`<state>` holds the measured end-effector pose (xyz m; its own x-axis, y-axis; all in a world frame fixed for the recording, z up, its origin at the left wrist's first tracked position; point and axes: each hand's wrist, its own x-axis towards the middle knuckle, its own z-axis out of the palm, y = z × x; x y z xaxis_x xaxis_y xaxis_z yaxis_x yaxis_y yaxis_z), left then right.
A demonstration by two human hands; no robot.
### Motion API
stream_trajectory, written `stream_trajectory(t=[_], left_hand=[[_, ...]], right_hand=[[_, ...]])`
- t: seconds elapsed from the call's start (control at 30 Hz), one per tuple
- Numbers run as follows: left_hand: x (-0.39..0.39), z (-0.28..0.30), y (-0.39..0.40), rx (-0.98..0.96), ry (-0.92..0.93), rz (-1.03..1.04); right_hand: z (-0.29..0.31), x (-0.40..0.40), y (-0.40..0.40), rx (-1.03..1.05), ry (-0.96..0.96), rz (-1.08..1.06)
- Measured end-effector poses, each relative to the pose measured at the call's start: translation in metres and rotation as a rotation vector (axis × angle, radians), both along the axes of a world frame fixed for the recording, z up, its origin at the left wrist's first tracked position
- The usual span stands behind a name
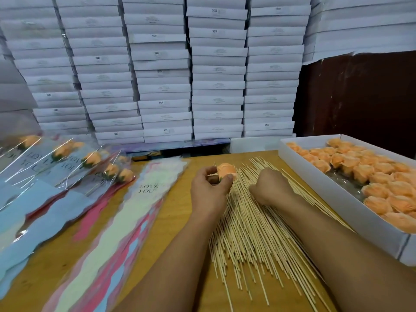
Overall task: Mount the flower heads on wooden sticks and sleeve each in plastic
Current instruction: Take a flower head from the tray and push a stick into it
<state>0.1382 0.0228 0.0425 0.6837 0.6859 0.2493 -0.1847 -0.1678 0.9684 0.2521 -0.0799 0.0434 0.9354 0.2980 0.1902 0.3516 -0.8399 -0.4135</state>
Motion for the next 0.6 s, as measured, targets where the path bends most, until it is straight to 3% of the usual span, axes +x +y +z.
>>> stream_trajectory(t=[0.33, 0.6], left_hand=[[0.004, 0.0, 0.003, -0.222, -0.091, -0.073], [0.004, 0.0, 0.007, -0.303, -0.105, -0.085]], right_hand=[[0.001, 0.002, -0.007, 0.078, 0.094, 0.019], [0.009, 0.002, -0.021, 0.453, 0.256, 0.061]])
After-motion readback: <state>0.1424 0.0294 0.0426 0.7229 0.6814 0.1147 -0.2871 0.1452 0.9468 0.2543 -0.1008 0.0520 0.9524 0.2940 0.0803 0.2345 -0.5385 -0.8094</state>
